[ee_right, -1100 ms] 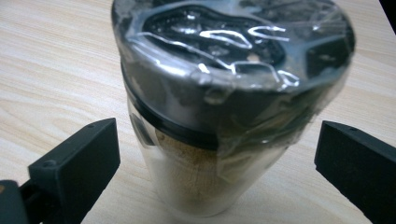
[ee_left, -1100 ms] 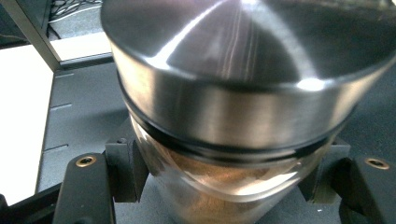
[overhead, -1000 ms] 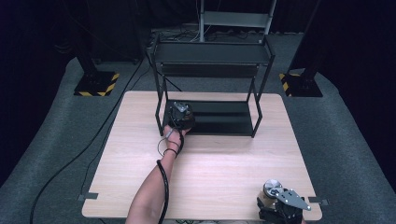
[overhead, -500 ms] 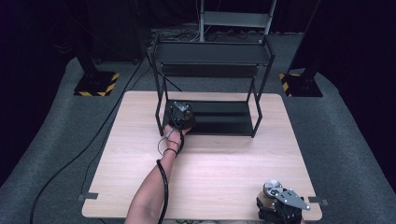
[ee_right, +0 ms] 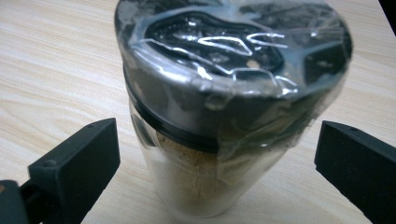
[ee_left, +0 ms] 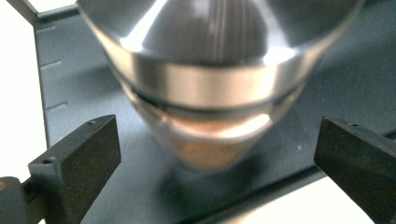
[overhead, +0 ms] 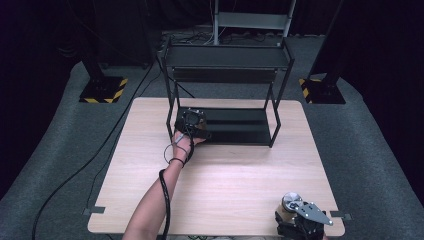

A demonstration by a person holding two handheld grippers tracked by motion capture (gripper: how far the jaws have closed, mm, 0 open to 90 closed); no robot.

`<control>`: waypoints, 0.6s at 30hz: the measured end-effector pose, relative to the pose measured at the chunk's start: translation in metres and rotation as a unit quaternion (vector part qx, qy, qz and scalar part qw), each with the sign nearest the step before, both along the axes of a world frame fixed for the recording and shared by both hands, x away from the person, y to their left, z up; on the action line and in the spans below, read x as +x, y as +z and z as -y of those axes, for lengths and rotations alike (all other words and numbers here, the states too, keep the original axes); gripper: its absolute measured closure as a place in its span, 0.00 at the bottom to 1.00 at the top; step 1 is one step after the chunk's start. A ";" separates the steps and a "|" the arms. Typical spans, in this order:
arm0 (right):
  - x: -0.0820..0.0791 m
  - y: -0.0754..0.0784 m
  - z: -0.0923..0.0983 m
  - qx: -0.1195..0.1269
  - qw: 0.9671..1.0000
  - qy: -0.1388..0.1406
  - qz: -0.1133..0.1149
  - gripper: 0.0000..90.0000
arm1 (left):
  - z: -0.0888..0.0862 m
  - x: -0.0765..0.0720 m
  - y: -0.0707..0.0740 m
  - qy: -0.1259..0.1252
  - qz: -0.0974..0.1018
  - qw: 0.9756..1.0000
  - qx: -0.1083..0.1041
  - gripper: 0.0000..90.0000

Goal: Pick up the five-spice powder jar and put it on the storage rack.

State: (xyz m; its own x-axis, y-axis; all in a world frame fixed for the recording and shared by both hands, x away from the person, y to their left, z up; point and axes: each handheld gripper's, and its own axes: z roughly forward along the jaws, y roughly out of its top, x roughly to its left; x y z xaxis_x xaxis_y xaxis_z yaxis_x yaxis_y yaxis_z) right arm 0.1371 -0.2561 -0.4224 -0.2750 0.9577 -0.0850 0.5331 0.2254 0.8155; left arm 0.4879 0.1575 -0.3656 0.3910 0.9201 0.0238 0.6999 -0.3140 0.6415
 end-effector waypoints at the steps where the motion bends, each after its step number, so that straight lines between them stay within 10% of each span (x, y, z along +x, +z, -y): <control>1: 0.000 0.000 0.000 0.000 1.000 0.000 0.000 0.00 | -0.001 0.000 0.002 -0.002 -0.004 1.000 0.002 0.00; 18: 0.000 -0.003 0.001 0.005 1.000 0.000 0.001 0.00 | -0.017 -0.062 0.016 -0.077 0.015 0.997 0.023 0.00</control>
